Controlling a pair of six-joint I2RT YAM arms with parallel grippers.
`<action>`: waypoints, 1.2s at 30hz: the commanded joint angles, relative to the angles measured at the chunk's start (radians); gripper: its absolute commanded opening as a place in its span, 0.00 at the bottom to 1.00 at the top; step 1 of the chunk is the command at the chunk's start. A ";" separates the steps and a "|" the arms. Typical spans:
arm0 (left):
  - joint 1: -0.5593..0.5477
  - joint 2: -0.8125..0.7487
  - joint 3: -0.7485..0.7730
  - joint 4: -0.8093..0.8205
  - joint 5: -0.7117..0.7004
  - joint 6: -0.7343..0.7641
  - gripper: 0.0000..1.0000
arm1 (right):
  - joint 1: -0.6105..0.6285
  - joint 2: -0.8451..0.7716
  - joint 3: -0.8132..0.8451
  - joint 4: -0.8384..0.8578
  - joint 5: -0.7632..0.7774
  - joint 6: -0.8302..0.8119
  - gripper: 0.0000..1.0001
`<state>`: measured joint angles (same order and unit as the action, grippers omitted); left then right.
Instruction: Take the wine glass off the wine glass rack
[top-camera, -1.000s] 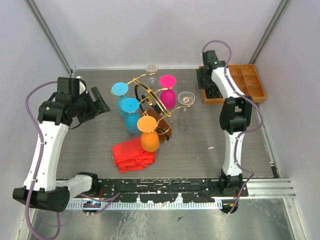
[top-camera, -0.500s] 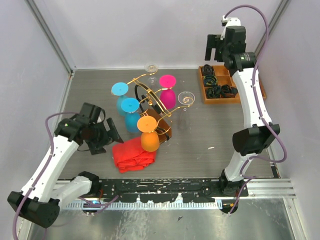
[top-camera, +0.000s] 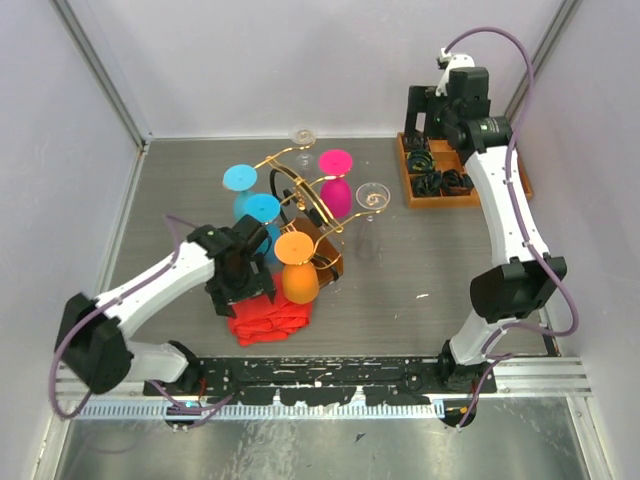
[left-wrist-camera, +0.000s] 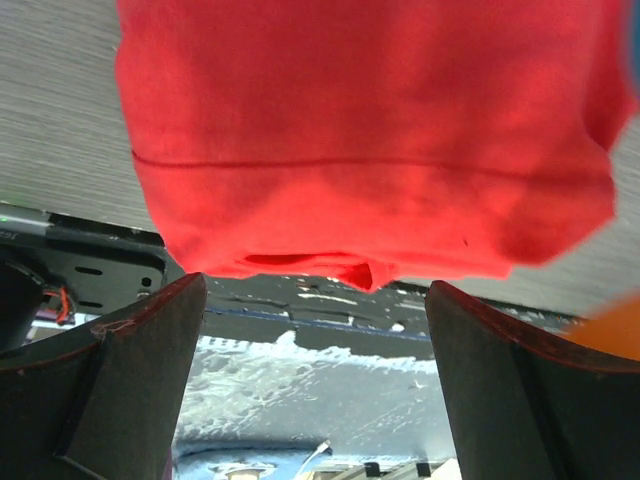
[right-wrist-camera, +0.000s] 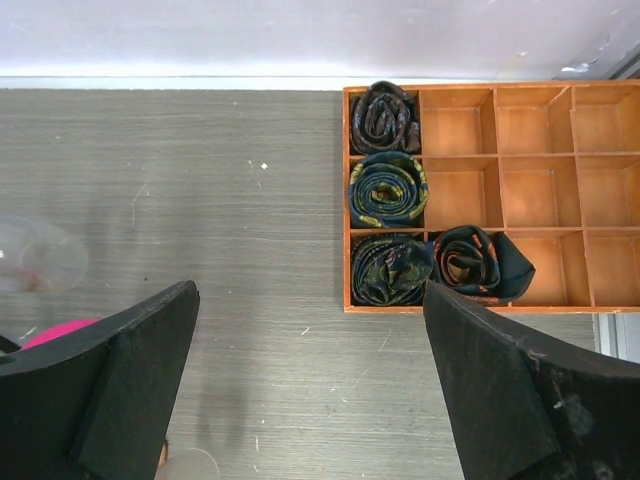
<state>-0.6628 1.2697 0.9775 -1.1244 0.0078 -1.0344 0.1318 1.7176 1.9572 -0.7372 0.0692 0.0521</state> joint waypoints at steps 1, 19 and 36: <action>-0.003 0.142 0.041 -0.040 -0.077 -0.040 0.98 | 0.005 -0.105 -0.009 0.066 -0.024 0.002 1.00; 0.048 -0.042 -0.190 0.081 -0.117 -0.161 0.98 | 0.004 -0.183 -0.066 0.104 -0.018 -0.002 1.00; 0.327 -0.035 -0.361 0.127 0.052 -0.098 0.98 | 0.005 -0.245 -0.105 0.122 0.006 -0.029 1.00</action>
<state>-0.4850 1.3144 0.6754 -0.9363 0.0750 -1.1801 0.1318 1.5314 1.8614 -0.6765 0.0616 0.0422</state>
